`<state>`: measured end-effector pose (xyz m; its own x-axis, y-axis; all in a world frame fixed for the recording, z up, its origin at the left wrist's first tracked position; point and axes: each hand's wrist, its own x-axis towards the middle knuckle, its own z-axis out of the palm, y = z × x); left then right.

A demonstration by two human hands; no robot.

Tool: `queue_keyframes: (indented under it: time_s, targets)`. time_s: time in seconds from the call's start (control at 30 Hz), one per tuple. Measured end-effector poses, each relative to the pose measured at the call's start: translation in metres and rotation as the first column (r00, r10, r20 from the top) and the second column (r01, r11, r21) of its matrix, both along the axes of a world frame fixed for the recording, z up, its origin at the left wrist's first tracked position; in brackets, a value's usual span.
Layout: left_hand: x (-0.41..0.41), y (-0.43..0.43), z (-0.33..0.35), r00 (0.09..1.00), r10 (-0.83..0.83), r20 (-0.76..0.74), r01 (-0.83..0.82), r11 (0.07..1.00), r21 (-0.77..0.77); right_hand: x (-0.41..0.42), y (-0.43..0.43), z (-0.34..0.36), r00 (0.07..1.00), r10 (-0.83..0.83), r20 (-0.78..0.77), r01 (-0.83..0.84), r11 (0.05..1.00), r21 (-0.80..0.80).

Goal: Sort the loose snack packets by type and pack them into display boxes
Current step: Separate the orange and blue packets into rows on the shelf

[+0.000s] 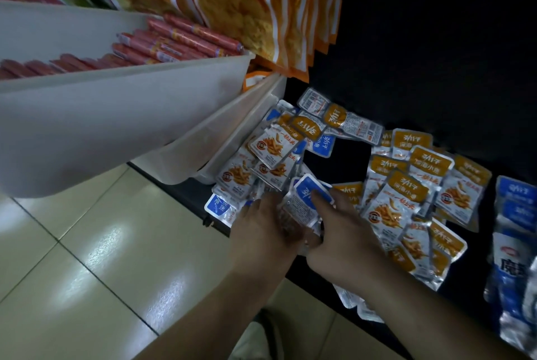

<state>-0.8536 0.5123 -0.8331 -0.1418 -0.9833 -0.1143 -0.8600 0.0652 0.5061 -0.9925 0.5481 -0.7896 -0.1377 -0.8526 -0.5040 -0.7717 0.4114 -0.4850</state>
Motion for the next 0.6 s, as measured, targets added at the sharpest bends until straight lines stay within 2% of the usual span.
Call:
queue_keyframes:
  time_s: [0.1, 0.23, 0.33, 0.4, 0.53, 0.6]
  targets:
    - [-0.001, 0.002, 0.005, 0.996, -0.062, 0.060, 0.066, 0.996, -0.065, -0.006, -0.001, -0.001, 0.995, -0.066, 0.080, 0.066, 0.998, -0.002]
    - [-0.003, 0.015, 0.011, 0.998, -0.059, 0.028, 0.059, 0.998, 0.009, -0.007, 0.002, -0.004, 0.997, -0.039, 0.072, 0.041, 0.999, -0.026]
    - [-0.008, 0.010, 0.013, 0.987, 0.082, -0.136, -0.064, 0.989, 0.131, -0.004, 0.008, -0.008, 0.998, -0.001, 0.065, 0.006, 0.997, -0.077]
    - [-0.009, 0.004, 0.015, 0.935, 0.197, -0.296, -0.116, 0.956, 0.271, -0.003, 0.013, -0.014, 0.998, 0.024, 0.058, -0.018, 0.995, -0.096]
    - [-0.012, 0.001, 0.017, 0.823, 0.332, -0.460, -0.104, 0.886, 0.453, -0.007, 0.016, -0.017, 0.994, 0.000, 0.106, 0.010, 0.995, -0.099]
    - [-0.013, 0.002, 0.019, 0.796, 0.336, -0.503, -0.081, 0.883, 0.463, -0.010, 0.016, -0.016, 0.990, -0.016, 0.141, 0.029, 0.995, -0.093]
